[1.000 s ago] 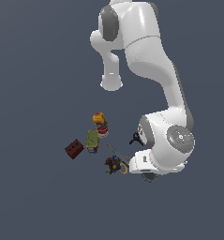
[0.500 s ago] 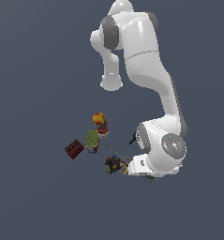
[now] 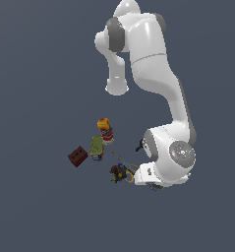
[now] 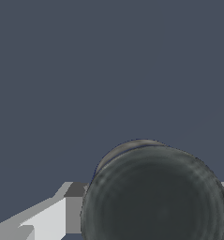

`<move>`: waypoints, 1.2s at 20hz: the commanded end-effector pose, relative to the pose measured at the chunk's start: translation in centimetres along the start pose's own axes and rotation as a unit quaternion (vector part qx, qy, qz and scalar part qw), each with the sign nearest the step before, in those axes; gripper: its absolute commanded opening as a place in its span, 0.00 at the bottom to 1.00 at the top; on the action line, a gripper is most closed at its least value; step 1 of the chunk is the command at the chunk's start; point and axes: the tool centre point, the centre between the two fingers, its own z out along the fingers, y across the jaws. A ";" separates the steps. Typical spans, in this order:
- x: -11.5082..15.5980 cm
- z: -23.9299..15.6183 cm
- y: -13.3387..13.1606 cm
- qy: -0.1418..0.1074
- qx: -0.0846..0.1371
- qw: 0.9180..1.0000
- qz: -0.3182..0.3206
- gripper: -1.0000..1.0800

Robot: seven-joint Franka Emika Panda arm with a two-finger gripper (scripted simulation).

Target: Pick up a designated object from a clutter of objects.

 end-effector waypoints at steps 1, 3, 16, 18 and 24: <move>0.0 0.0 0.0 0.001 0.000 1.000 0.000 0.00; 0.0 0.0 0.0 0.000 0.000 1.000 0.000 0.00; -1.5 -2.1 0.8 0.000 0.000 1.000 0.000 0.00; -2.0 -2.8 1.1 0.000 0.000 1.000 0.000 0.00; -4.2 -5.9 2.4 0.000 0.000 1.000 0.000 0.00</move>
